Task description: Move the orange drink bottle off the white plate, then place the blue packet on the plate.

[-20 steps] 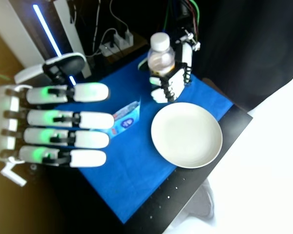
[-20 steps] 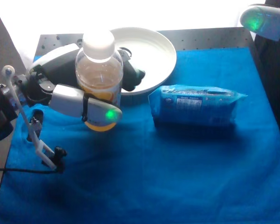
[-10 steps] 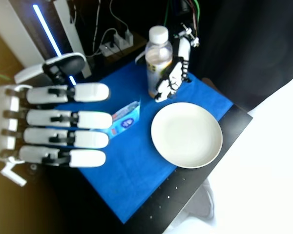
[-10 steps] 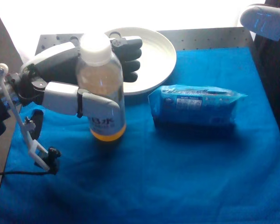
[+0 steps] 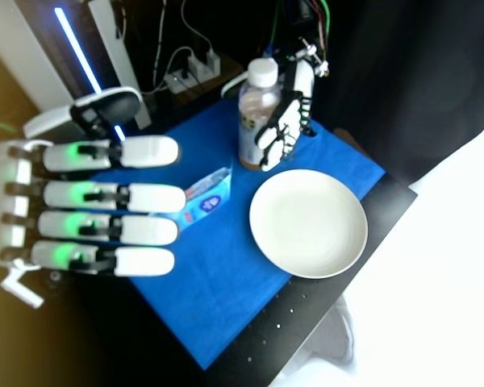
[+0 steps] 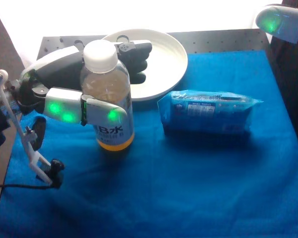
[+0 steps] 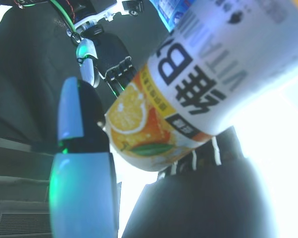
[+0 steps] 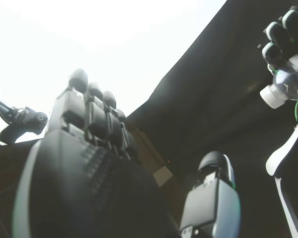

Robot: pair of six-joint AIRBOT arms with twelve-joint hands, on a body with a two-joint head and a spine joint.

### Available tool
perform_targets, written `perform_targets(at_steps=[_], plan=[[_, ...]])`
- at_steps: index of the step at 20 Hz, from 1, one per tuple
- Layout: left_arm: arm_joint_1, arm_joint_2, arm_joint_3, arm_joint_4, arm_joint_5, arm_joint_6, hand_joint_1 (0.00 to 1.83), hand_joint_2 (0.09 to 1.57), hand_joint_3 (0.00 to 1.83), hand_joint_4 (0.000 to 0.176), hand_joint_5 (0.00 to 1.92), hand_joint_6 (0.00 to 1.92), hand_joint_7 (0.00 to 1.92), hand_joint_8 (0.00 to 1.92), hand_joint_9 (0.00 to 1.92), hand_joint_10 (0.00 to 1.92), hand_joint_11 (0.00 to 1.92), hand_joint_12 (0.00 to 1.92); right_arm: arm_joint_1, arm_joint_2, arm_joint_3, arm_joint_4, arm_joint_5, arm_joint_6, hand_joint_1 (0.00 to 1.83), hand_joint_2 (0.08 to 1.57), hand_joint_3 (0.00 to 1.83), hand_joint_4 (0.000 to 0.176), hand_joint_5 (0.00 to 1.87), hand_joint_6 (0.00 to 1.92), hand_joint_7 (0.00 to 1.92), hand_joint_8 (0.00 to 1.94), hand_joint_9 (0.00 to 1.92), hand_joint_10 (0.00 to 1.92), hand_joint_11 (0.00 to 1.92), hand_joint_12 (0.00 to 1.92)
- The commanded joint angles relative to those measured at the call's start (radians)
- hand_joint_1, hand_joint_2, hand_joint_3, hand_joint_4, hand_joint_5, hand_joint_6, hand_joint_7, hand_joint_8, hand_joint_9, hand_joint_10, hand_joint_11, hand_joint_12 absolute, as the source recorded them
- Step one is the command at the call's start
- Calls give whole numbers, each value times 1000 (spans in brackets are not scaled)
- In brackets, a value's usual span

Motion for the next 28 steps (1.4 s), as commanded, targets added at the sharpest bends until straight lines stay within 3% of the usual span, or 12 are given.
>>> perform_targets(at_steps=[1, 5, 6, 7, 8, 9, 12, 13, 18, 22, 25, 28], plan=[[-1, 16, -10, -47, -125, -15, 1147, 854, 0, 76, 240, 0, 173, 0, 269, 7, 258, 317, 15, 3, -2, 10, 116, 11, 370, 821, 0, 39, 1, 0, 119, 4, 126, 9, 22, 304], [5, 50, -32, -51, -148, 3, 1100, 937, 7, 163, 238, 1, 118, 2, 198, 2, 98, 482, 15, 3, -6, 14, 116, 11, 362, 808, 0, 70, 0, 0, 129, 4, 106, 0, 0, 328], [4, 54, -29, -54, -141, 10, 910, 889, 0, 37, 47, 0, 23, 0, 39, 0, 19, 426, 15, 3, -6, 16, 116, 11, 363, 807, 0, 69, 0, 0, 135, 3, 115, 2, 0, 348], [3, 53, -19, -55, -130, 14, 867, 846, 0, 0, 9, 0, 4, 0, 7, 0, 3, 286, 15, 3, -6, 17, 116, 11, 352, 805, 0, 80, 0, 0, 118, 0, 111, 0, 0, 350], [3, 49, -9, -59, -127, 14, 833, 831, 0, 1, 1, 0, 0, 0, 1, 0, 0, 207, 15, 3, -6, 17, 116, 11, 352, 815, 1, 79, 0, 0, 96, 3, 94, 2, 0, 293], [3, 45, -3, -66, -127, 14, 765, 832, 0, 21, 0, 0, 0, 0, 0, 0, 0, 53, 15, 3, -6, 17, 116, 11, 355, 822, 4, 85, 0, 0, 93, 4, 87, 1, 0, 282], [5, 53, -2, -70, -132, 15, 754, 762, 0, 163, 0, 0, 0, 0, 0, 0, 0, 0, 15, 3, -9, 17, 116, 13, 408, 772, 0, 121, 0, 0, 3, 0, 31, 0, 0, 319], [8, 62, -7, -70, -134, 17, 686, 739, 0, 175, 0, 0, 0, 0, 0, 0, 0, 0, 15, 3, -11, 17, 115, 14, 475, 739, 0, 168, 0, 0, 0, 0, 4, 0, 0, 316], [58, 142, -74, -73, -169, 46, 537, 768, 1, 176, 0, 0, 0, 0, 0, 0, 0, 0, 15, 3, -15, 16, 102, 16, 516, 684, 1, 176, 0, 0, 0, 0, 0, 0, 0, 679], [79, 195, -95, -77, -168, 76, 461, 753, 0, 176, 0, 0, 0, 0, 0, 0, 0, 0, 14, 4, -18, 13, 85, 17, 562, 723, 0, 176, 0, 0, 0, 0, 0, 0, 0, 156], [88, 234, -96, -100, -149, 132, 378, 802, 18, 176, 0, 0, 0, 0, 0, 0, 0, 0, 14, 4, -13, -24, 15, 27, 560, 703, 0, 176, 0, 0, 0, 0, 0, 0, 0, 232], [94, 262, -95, -115, -136, 162, 294, 906, 11, 176, 0, 0, 0, 0, 0, 0, 0, 0, 62, 2, 16, -89, -117, 40, 623, 729, 2, 176, 0, 0, 0, 0, 58, 0, 16, 909]])
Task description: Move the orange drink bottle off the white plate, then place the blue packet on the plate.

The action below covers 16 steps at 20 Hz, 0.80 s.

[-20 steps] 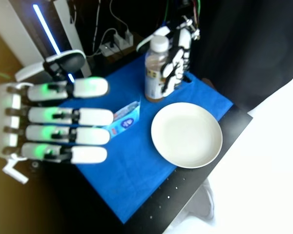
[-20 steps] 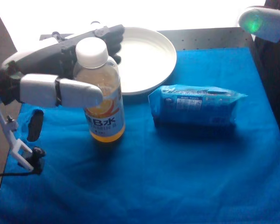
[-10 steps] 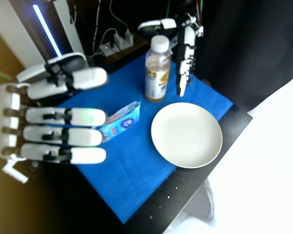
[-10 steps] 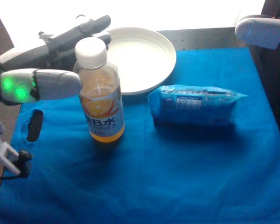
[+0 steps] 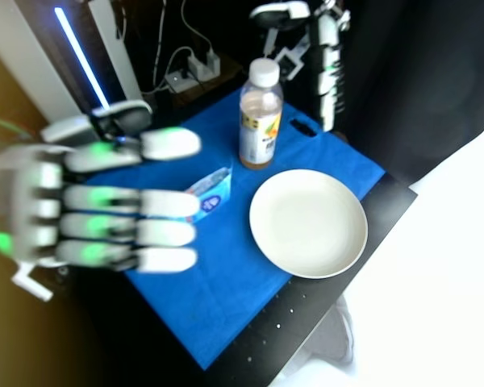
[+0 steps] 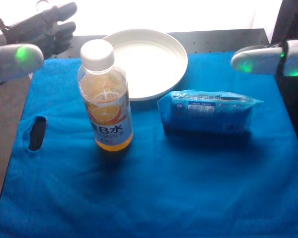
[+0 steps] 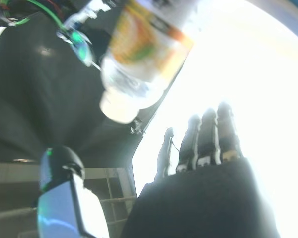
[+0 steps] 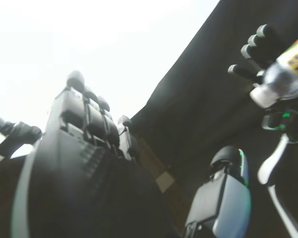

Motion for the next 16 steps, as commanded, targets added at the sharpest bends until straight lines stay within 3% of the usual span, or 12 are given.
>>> perform_targets(at_steps=[1, 3, 4, 5, 8, 9, 10, 11, 12, 14, 15, 16], plan=[[-3, 14, 2, -63, -95, 6, 392, 854, 0, 176, 0, 0, 0, 0, 0, 0, 0, 0, 25, 0, 9, 16, 68, 8, 579, 685, 0, 176, 0, 0, 0, 0, 11, 0, 2, 768], [-3, 31, 7, -84, -89, 39, 447, 815, 0, 176, 0, 0, 0, 0, 0, 0, 0, 0, 54, -11, 22, -41, -4, 38, 582, 599, 0, 176, 0, 0, 0, 0, 0, 0, 0, 703], [-3, 38, 10, -92, -80, 58, 459, 845, 0, 176, 0, 0, 0, 0, 0, 0, 0, 0, 58, -28, 44, -72, -20, 87, 589, 627, 0, 176, 0, 0, 0, 0, 0, 0, 0, 513], [-3, 45, 15, -100, -63, 91, 502, 850, 0, 176, 0, 0, 0, 0, 0, 0, 0, 0, 59, -56, 80, -106, -28, 160, 583, 628, 2, 176, 0, 0, 0, 0, 0, 0, 0, 849], [-10, 47, 43, -120, 5, 156, 495, 848, 0, 176, 0, 0, 0, 0, 0, 0, 0, 0, 80, -102, 130, -173, -105, 234, 558, 610, 0, 176, 0, 0, 0, 0, 0, 0, 0, 670], [-19, 45, 55, -120, 41, 178, 495, 882, 10, 176, 0, 0, 0, 0, 0, 0, 0, 0, 101, -108, 134, -215, -142, 245, 555, 651, 0, 173, 0, 0, 0, 0, 23, 7, 0, 878], [-24, 43, 64, -119, 72, 198, 507, 908, 21, 176, 0, 0, 0, 0, 0, 0, 0, 0, 120, -113, 138, -261, -171, 264, 591, 661, 0, 175, 0, 0, 0, 0, 4, 1, 0, 745], [-30, 41, 77, -120, 105, 214, 577, 889, 10, 176, 0, 0, 0, 0, 0, 0, 0, 0, 144, -122, 148, -334, -201, 304, 588, 680, 0, 176, 0, 0, 0, 0, 0, 0, 0, 148], [-38, 32, 98, -120, 143, 222, 676, 824, 0, 176, 0, 0, 0, 0, 0, 0, 0, 0, 164, -134, 163, -420, -225, 357, 584, 638, 0, 176, 0, 0, 0, 0, 0, 0, 0, 29], [-51, 20, 128, -114, 198, 228, 661, 776, 0, 176, 0, 0, 0, 0, 0, 0, 0, 0, 192, -149, 180, -540, -251, 442, 577, 627, 0, 133, 0, 0, 0, 0, 0, 0, 48, 24], [-52, 22, 130, -114, 213, 240, 668, 760, 0, 176, 0, 0, 0, 0, 0, 0, 0, 0, 222, -150, 179, -617, -285, 475, 478, 558, 92, 92, 0, 0, 0, 0, 0, 0, 9, 530], [-52, 24, 131, -114, 224, 248, 684, 750, 0, 176, 0, 0, 0, 0, 0, 0, 0, 0, 239, -152, 179, -681, -307, 508, 515, 587, 33, 94, 0, 0, 0, 0, 0, 0, 1, 576]])
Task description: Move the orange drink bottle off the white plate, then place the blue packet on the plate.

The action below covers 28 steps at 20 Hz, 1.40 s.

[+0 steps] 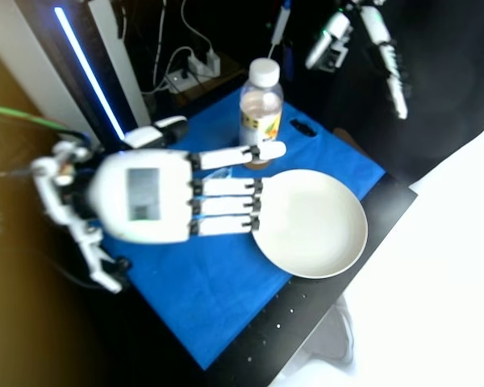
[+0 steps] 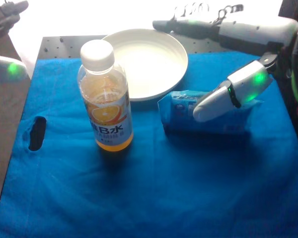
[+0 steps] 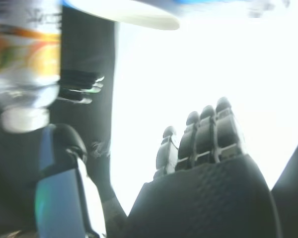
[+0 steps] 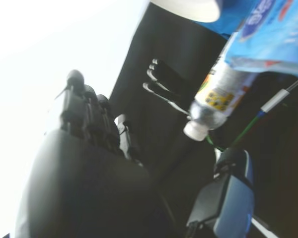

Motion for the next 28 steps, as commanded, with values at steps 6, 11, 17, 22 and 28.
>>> perform_targets(at_steps=[6, 11, 17, 22, 28], plan=[[-46, 10, 24, -50, -37, 37, 697, 777, 0, 176, 0, 0, 0, 0, 0, 0, 0, 0, 25, -1, -12, -50, 63, 62, 493, 620, 1, 78, 0, 0, 0, 0, 74, 18, 0, 1262], [-86, 11, 37, -52, -23, 45, 676, 776, 0, 176, 0, 0, 0, 0, 0, 0, 0, 0, 24, 1, -36, -85, 41, 62, 537, 594, 0, 84, 0, 0, 0, 0, 40, 9, 0, 1222], [-121, 17, 31, -52, -44, 52, 699, 780, 0, 176, 0, 0, 0, 0, 0, 0, 0, 0, -16, 11, -56, -105, 28, 62, 512, 622, 0, 116, 0, 0, 0, 0, 0, 0, 0, 432], [-121, 18, 28, -55, -54, 52, 709, 757, 0, 176, 0, 0, 0, 0, 0, 0, 0, 0, -44, 39, -61, -106, 21, 62, 499, 559, 0, 72, 0, 0, 0, 0, 0, 0, 0, 32], [-128, 21, 5, -51, -118, 43, 658, 791, 3, 176, 0, 0, 0, 0, 0, 0, 0, 0, -63, 44, -61, -112, -20, 59, 501, 545, 0, 72, 0, 0, 0, 0, 0, 0, 38, 19]])
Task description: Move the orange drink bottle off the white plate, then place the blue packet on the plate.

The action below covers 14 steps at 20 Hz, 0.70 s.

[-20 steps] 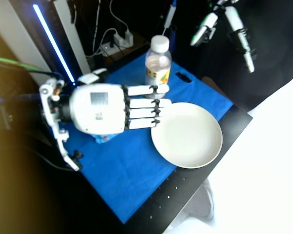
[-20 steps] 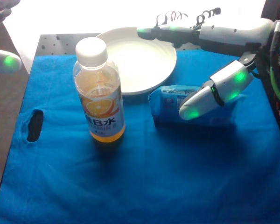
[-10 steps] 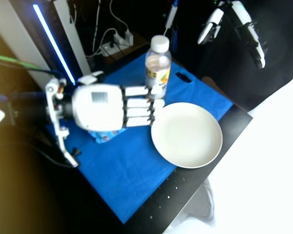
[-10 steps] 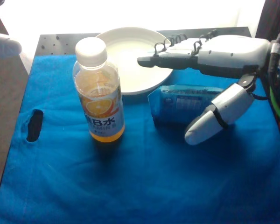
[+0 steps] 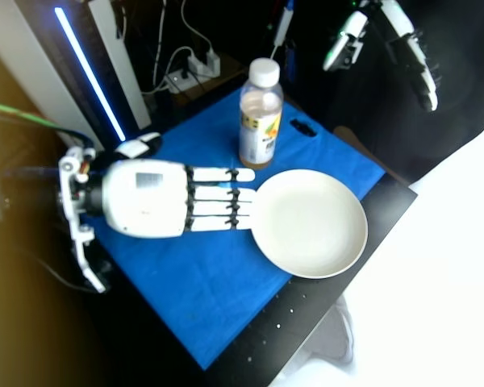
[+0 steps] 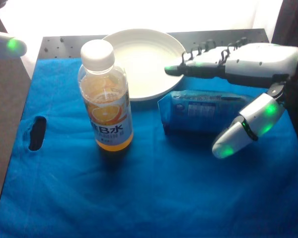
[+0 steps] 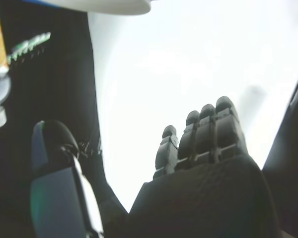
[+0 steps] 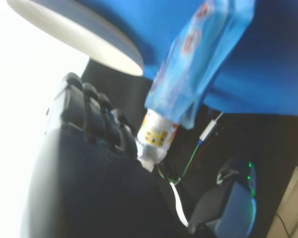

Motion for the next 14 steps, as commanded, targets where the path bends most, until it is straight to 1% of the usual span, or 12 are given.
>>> perform_targets(at_steps=[1, 2, 3, 4, 5, 7, 8, 9, 10, 12, 13, 14], plan=[[-18, 13, -4, -47, -112, -7, 647, 791, 3, 176, 0, 0, 0, 0, 0, 0, 0, 0, 4, -5, -2, 47, 62, 1, 513, 557, 2, 58, 0, 0, 0, 0, 0, 0, 96, 48], [-18, 14, -9, -42, -117, -7, 635, 796, 5, 176, 0, 0, 0, 0, 0, 0, 0, 0, 2, -13, 2, 48, 56, -1, 519, 569, 6, 56, 0, 0, 7, 3, 0, 0, 104, 56], [-18, 15, -11, -42, -121, -7, 623, 787, 1, 176, 0, 0, 0, 0, 0, 0, 0, 0, 1, -17, 6, 48, 51, -1, 518, 584, 0, 50, 0, 0, 8, 11, 0, 0, 20, 315], [-18, 15, -13, -41, -123, -7, 628, 770, 0, 176, 0, 0, 0, 0, 0, 0, 0, 0, 1, -19, 8, 48, 46, -1, 537, 617, 0, 45, 0, 0, 7, 2, 5, 1, 3, 477], [-18, 15, -14, -39, -124, -7, 630, 767, 0, 176, 0, 0, 0, 0, 0, 0, 0, 0, 0, -20, 10, 48, 41, -1, 545, 629, 2, 46, 0, 0, 1, 0, 1, 0, 0, 513], [-18, 15, -17, -38, -127, -7, 651, 783, 0, 176, 0, 0, 0, 0, 0, 0, 0, 0, -5, -20, 11, 48, 33, -1, 635, 711, 0, 38, 0, 0, 134, 6, 114, 18, 0, 816], [-18, 16, -17, -38, -128, -7, 629, 774, 0, 176, 0, 0, 0, 0, 0, 0, 0, 0, -6, -20, 11, 48, 31, -1, 615, 719, 0, 40, 27, 0, 252, 5, 246, 32, 0, 1089], [-18, 16, -18, -38, -130, -7, 620, 770, 0, 176, 0, 0, 0, 0, 0, 0, 0, 0, -9, -20, 12, 48, 30, -1, 627, 718, 0, 35, 57, 4, 291, 6, 290, 31, 0, 1192], [-18, 16, -20, -38, -136, -7, 671, 773, 0, 176, 0, 0, 0, 0, 0, 0, 0, 0, -9, -20, 13, 48, 27, -2, 712, 759, 4, 13, 202, 13, 450, 28, 396, 44, 0, 1252], [-18, 16, -24, -36, -139, -7, 670, 778, 0, 176, 0, 0, 0, 0, 0, 0, 0, 0, -9, -24, 16, 48, 23, -2, 735, 772, 3, 6, 243, 11, 514, 32, 451, 52, 0, 1294], [-18, 17, -26, -36, -142, -7, 655, 771, 0, 176, 0, 0, 0, 0, 0, 0, 0, 0, -9, -26, 19, 48, 21, -2, 830, 781, 1, 0, 346, 10, 615, 41, 562, 80, 54, 1364], [-18, 19, -28, -35, -144, -7, 648, 767, 0, 176, 0, 0, 0, 0, 0, 0, 0, 0, -9, -31, 22, 48, 20, -2, 925, 803, 1, 0, 464, 2, 730, 32, 689, 249, 221, 1477]])
